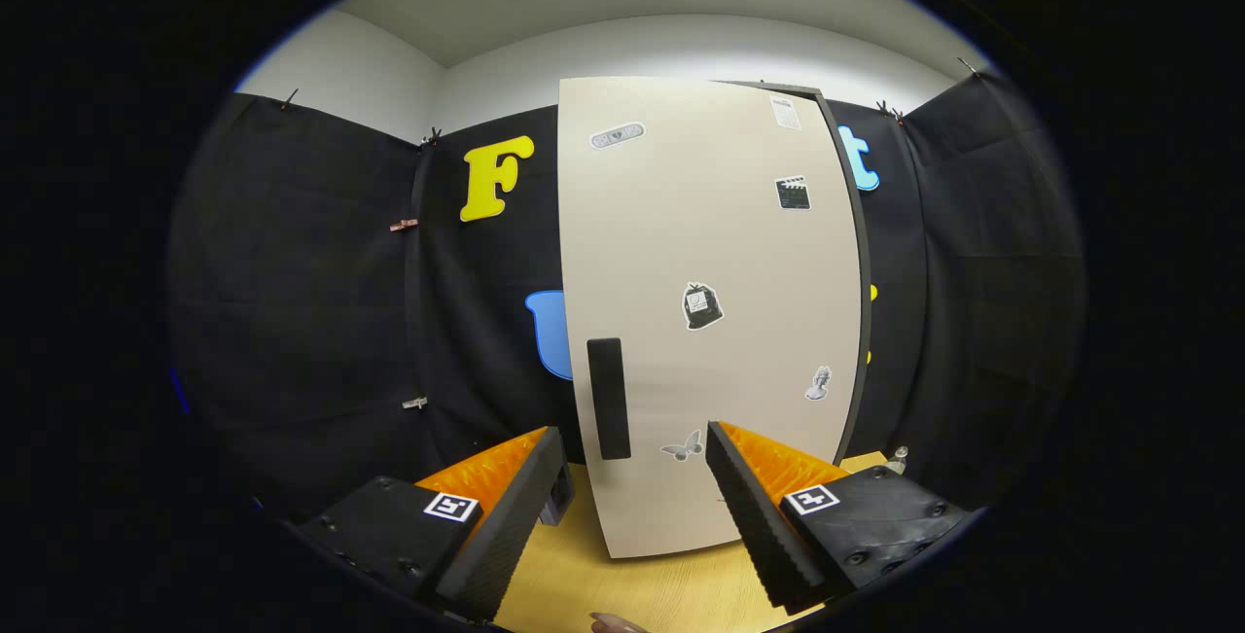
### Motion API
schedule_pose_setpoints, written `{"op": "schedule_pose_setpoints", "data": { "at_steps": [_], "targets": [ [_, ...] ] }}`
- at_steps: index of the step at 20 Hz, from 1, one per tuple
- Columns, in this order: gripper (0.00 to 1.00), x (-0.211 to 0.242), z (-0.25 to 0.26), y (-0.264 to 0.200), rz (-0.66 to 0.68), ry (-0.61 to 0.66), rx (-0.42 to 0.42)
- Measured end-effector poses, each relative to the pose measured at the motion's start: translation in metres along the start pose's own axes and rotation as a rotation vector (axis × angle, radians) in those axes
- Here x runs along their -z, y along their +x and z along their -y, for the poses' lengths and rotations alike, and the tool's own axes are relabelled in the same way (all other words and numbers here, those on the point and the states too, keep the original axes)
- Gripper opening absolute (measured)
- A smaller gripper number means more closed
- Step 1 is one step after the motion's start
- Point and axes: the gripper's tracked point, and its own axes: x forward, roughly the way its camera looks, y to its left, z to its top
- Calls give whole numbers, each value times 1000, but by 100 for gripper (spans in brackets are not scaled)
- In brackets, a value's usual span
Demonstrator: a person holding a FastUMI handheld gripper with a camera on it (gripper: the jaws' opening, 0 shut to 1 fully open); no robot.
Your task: Open the shoe cabinet door, grab the shoes and put them into the shoe cabinet, then close the shoe cabinet door.
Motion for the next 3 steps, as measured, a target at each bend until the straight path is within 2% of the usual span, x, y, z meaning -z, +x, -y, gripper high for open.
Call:
{"op": "schedule_pose_setpoints", "data": {
  "at_steps": [3],
  "targets": [
    [98, 0, -1, 1, 1, 2, 0]
  ]
}}
